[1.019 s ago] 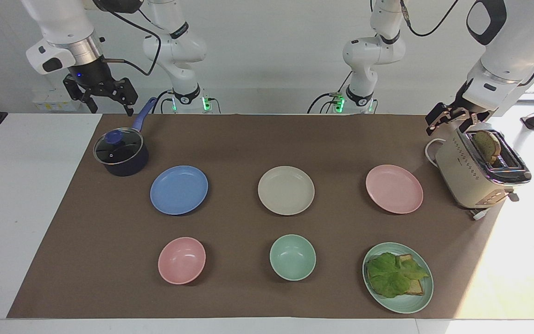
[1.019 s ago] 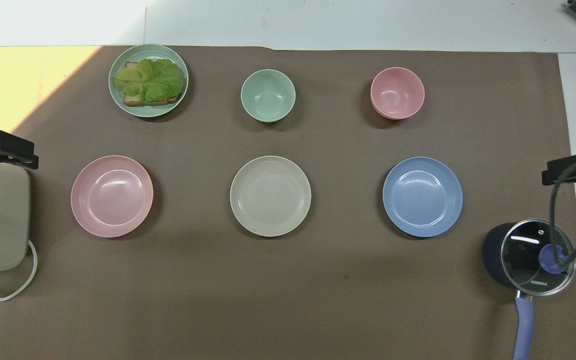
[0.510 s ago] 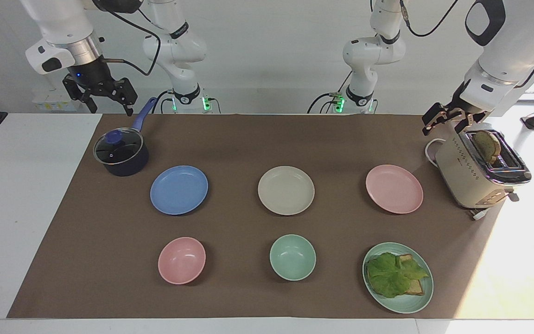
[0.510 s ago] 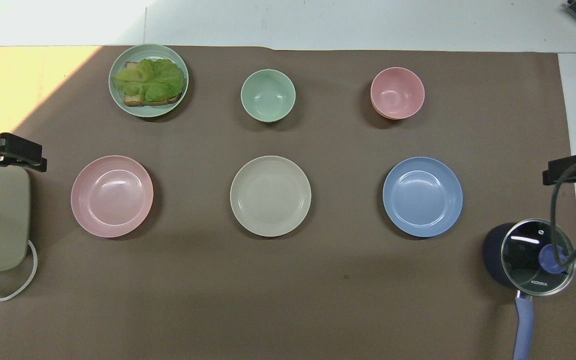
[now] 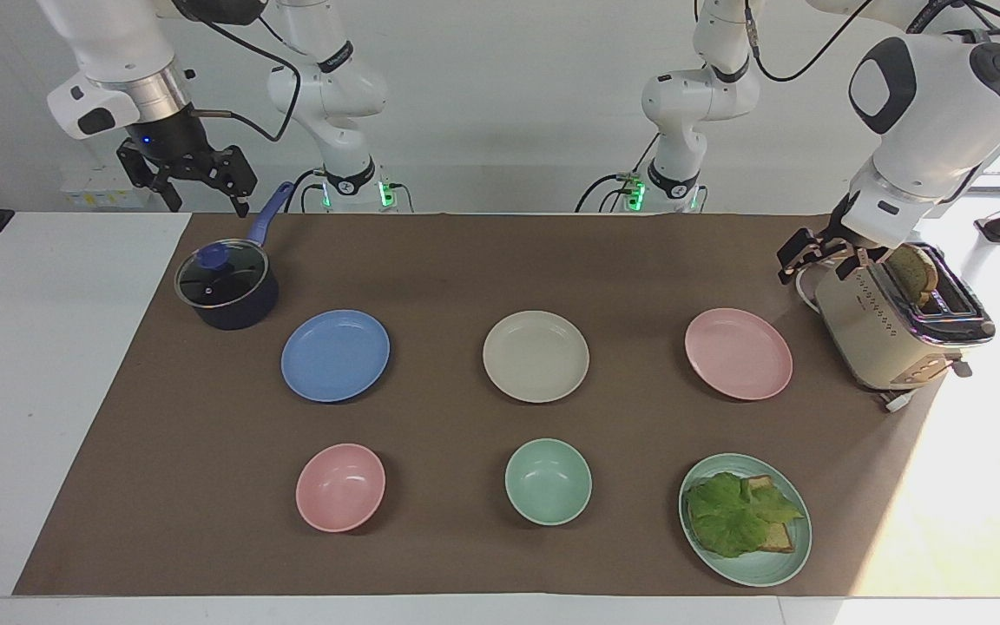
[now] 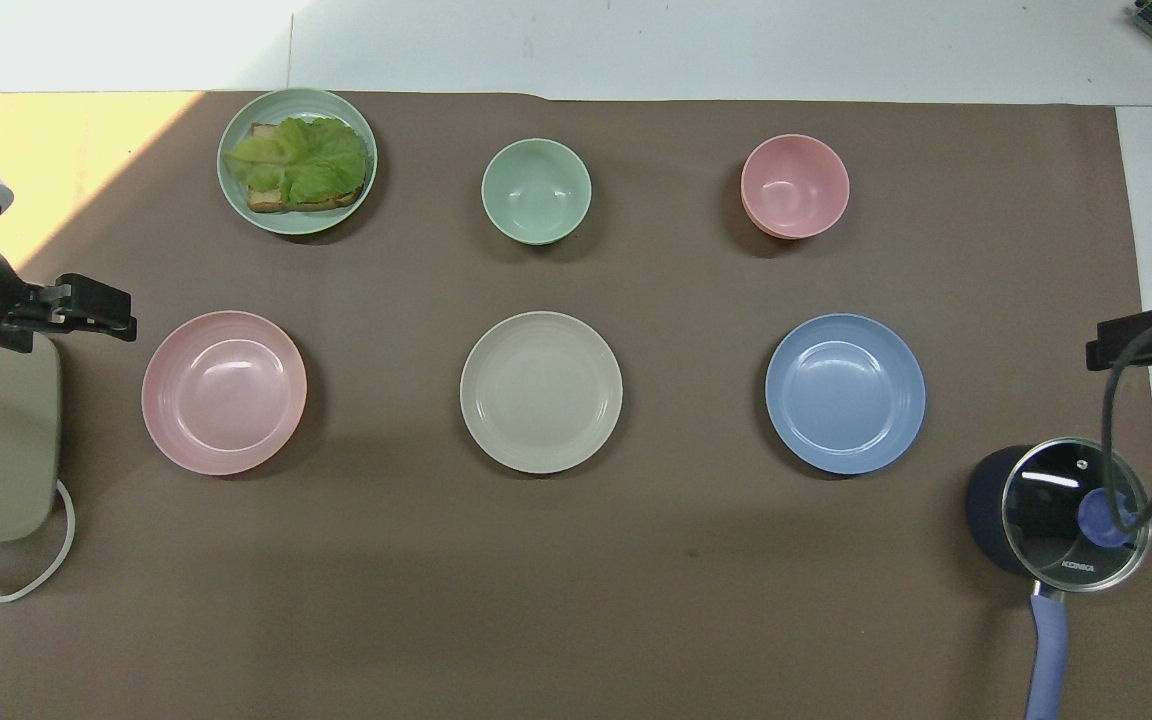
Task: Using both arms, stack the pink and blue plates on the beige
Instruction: 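Reach the left gripper to the rim of the pink plate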
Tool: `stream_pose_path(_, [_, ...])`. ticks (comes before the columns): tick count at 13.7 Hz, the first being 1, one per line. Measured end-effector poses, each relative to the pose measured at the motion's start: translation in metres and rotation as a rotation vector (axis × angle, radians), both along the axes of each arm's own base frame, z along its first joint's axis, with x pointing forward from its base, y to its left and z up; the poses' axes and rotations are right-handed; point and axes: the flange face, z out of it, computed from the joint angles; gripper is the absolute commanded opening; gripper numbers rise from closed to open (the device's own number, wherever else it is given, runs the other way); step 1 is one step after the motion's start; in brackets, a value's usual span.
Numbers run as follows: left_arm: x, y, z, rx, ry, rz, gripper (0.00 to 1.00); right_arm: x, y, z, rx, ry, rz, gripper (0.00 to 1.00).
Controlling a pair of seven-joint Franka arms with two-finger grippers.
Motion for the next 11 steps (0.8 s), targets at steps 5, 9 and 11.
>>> stream_pose_path(5, [0.003,-0.001,-0.054,-0.001,-0.028,0.004,1.00,0.000,-0.001,0.000,0.000,0.000,-0.001,1.00])
stream_pose_path(9, [0.010,0.002,-0.109,-0.005,0.005,-0.011,1.00,0.000,-0.001,0.000,0.000,0.000,-0.002,1.00])
stream_pose_path(11, [0.014,0.007,-0.139,-0.010,0.013,-0.049,1.00,0.000,-0.002,0.000,0.000,0.000,-0.003,1.00])
